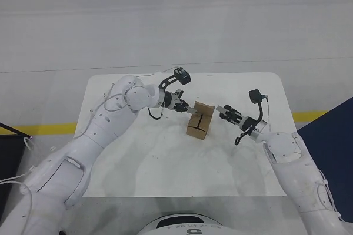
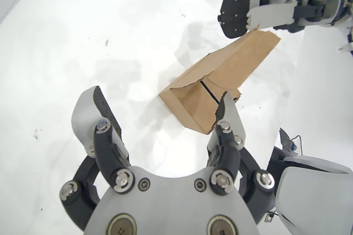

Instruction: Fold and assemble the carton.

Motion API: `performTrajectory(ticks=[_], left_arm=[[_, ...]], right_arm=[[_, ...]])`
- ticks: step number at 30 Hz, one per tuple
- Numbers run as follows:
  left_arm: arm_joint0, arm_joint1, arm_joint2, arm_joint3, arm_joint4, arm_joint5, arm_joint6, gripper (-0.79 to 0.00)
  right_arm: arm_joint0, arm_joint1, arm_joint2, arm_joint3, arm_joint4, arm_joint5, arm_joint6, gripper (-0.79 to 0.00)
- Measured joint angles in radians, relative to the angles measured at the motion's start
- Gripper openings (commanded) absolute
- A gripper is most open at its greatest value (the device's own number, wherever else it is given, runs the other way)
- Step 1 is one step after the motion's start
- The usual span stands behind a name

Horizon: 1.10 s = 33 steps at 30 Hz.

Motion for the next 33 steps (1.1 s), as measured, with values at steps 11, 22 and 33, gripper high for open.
performTrajectory(ticks=[11, 22, 33], left_arm=[[0.261, 0.14, -0.285, -0.314, 0.067, 0.032, -0.117, 0.0], [0.423, 0.186, -0.373, -0.471, 0.088, 0.017, -0.145, 0.0], [0.374, 0.164, -0.246, -0.413, 0.123, -0.016, -0.118, 0.0]], right_arm=[[0.071, 0.001, -0.098, -0.027, -0.195, 0.067, 0.123, -0.406], [0.034, 0.013, -0.12, -0.114, -0.306, 0.1, 0.227, -0.403], [0.041, 0.012, -0.161, -0.128, -0.358, 0.158, 0.261, -0.363]])
